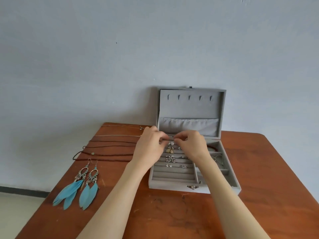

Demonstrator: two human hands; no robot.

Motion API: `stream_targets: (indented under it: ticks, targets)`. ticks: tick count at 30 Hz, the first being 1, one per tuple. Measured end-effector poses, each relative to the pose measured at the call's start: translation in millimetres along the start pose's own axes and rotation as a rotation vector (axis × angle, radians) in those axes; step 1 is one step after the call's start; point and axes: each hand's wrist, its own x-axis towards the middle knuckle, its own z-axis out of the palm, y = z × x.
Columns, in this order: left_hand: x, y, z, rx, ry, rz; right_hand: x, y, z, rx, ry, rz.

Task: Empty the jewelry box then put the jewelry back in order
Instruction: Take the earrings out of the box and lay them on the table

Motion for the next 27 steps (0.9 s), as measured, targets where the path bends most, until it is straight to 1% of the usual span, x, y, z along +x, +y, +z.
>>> stream_targets:
  ticks: [4,8,12,15,23,27]
  targets:
    - [6.6,0.3,12.5,0.094,0.028,0.033,8.7,7.6,2.0,-0.104,-0.066,-0.029]
    - [5.0,-0.5,18.4,0.145,0.036,0.033,11.1,10.1,0.4,-0.182,-0.014,-0.105]
    - [4.2,-5.9,16.9,0.172,0.006,0.038,11.3,14.2,2.2,-0.22,-0.012,-0.148]
    - [3.0,-9.2,17.1,0.183,0.018,0.047,12.0,14.2,5.8,-0.236,-0.009,-0.18]
    - [-0.4,-10.7,18.7,0.2,0.052,0.094,13.7,15.1,9.6,-0.275,-0.017,-0.186]
    - [-2.0,-11.5,19.0,0.169,0.066,0.096,13.5,14.7,11.6,-0.286,0.005,-0.178]
